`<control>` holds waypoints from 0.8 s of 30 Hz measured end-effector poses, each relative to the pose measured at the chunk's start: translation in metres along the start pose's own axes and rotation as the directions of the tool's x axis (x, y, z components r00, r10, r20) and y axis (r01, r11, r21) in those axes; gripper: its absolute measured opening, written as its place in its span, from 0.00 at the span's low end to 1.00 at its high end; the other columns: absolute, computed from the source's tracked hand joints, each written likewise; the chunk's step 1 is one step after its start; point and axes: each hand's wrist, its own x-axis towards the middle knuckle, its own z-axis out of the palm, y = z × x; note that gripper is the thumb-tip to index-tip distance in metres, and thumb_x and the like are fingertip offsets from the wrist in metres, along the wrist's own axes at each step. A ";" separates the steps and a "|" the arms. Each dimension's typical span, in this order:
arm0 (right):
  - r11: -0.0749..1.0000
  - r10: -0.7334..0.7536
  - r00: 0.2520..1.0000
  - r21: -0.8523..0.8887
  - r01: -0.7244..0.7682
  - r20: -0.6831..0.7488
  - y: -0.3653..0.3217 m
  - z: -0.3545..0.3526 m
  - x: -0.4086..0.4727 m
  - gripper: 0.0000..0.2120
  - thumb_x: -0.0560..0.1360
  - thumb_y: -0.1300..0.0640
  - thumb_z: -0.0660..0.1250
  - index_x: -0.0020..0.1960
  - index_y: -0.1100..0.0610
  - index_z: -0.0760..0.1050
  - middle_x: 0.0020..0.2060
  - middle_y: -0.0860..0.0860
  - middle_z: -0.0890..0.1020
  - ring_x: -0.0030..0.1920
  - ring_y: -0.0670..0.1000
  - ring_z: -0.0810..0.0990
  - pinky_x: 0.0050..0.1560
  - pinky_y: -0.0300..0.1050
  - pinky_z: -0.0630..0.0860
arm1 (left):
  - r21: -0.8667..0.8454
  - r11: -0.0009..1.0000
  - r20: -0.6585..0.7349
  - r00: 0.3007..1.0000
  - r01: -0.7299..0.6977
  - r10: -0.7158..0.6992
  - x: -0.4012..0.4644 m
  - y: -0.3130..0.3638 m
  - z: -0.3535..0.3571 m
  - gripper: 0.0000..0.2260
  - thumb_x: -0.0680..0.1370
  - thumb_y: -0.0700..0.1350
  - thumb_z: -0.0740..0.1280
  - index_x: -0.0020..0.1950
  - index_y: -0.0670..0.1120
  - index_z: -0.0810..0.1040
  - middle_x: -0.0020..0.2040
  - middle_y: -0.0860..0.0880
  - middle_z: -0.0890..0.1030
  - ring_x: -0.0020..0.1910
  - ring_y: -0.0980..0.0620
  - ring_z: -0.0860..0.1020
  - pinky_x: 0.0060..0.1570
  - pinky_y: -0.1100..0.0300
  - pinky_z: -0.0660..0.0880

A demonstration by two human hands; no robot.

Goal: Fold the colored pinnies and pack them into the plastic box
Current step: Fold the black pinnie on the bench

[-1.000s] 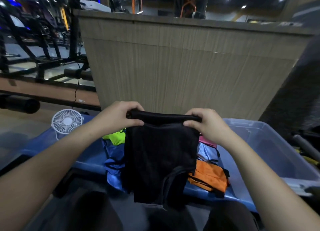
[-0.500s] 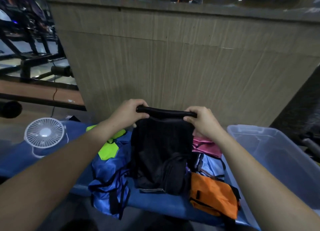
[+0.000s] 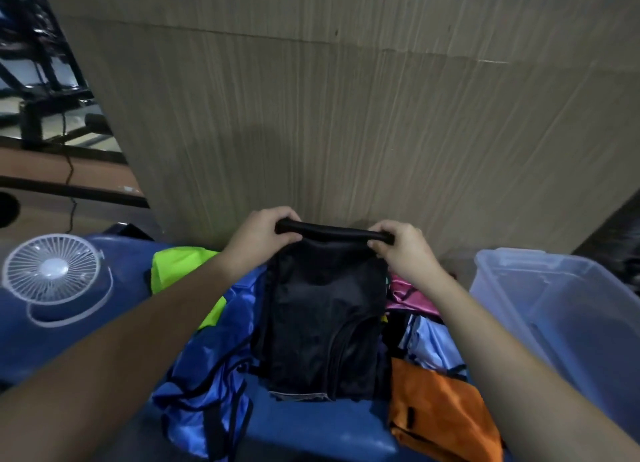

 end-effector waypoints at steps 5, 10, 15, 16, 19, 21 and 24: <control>0.991 -0.128 0.991 -0.044 0.126 -0.031 -0.002 0.009 -0.032 0.09 0.70 0.67 0.72 0.46 0.54 0.82 0.43 0.50 0.83 0.47 0.51 0.81 0.50 0.40 0.71 | -0.017 0.995 -0.020 0.995 -0.099 0.098 -0.039 -0.001 0.005 0.10 0.71 0.38 0.77 0.45 0.49 0.80 0.42 0.55 0.81 0.43 0.64 0.77 0.45 0.66 0.70; 0.960 -0.277 0.961 -0.044 0.277 -0.005 -0.002 0.013 -0.072 0.13 0.66 0.70 0.69 0.46 0.55 0.80 0.43 0.47 0.78 0.46 0.46 0.78 0.51 0.39 0.72 | -0.042 0.979 0.018 0.980 -0.200 0.200 -0.086 0.002 0.002 0.10 0.71 0.37 0.76 0.46 0.47 0.79 0.47 0.50 0.78 0.49 0.53 0.78 0.52 0.56 0.74; 0.932 -0.354 0.930 -0.043 0.359 0.097 0.001 0.021 -0.121 0.14 0.65 0.66 0.63 0.49 0.55 0.77 0.49 0.49 0.76 0.52 0.50 0.77 0.56 0.41 0.73 | -0.056 0.969 0.089 0.965 -0.241 0.245 -0.144 0.005 0.007 0.11 0.73 0.36 0.75 0.46 0.49 0.77 0.54 0.53 0.76 0.58 0.54 0.76 0.60 0.62 0.71; 0.929 -0.358 0.926 -0.051 0.366 0.122 0.001 0.023 -0.132 0.15 0.65 0.65 0.63 0.49 0.55 0.77 0.49 0.49 0.76 0.53 0.51 0.77 0.56 0.43 0.73 | -0.052 0.969 0.100 0.965 -0.240 0.244 -0.157 0.004 0.010 0.11 0.73 0.37 0.75 0.46 0.50 0.77 0.56 0.54 0.75 0.59 0.55 0.75 0.60 0.63 0.69; 0.919 -0.364 0.909 -0.082 0.386 0.201 0.006 0.029 -0.156 0.15 0.65 0.65 0.64 0.50 0.53 0.76 0.51 0.47 0.74 0.53 0.51 0.75 0.57 0.43 0.73 | -0.008 0.974 0.134 0.965 -0.227 0.226 -0.186 -0.007 0.022 0.12 0.72 0.39 0.75 0.45 0.53 0.76 0.58 0.57 0.72 0.61 0.56 0.73 0.61 0.63 0.67; 0.914 -0.350 0.899 -0.117 0.389 0.263 0.008 0.033 -0.169 0.15 0.66 0.64 0.65 0.50 0.52 0.76 0.52 0.47 0.73 0.54 0.50 0.74 0.57 0.40 0.72 | 0.044 0.972 0.172 0.960 -0.229 0.219 -0.202 -0.013 0.030 0.11 0.72 0.42 0.74 0.45 0.55 0.76 0.59 0.59 0.71 0.62 0.57 0.70 0.62 0.63 0.66; 0.897 -0.325 0.881 -0.183 0.402 0.343 0.013 0.041 -0.179 0.14 0.67 0.64 0.67 0.51 0.53 0.76 0.53 0.47 0.71 0.56 0.51 0.72 0.57 0.39 0.72 | 0.115 0.959 0.234 0.945 -0.259 0.227 -0.221 -0.025 0.043 0.09 0.73 0.45 0.75 0.46 0.55 0.77 0.60 0.59 0.70 0.66 0.61 0.66 0.64 0.64 0.66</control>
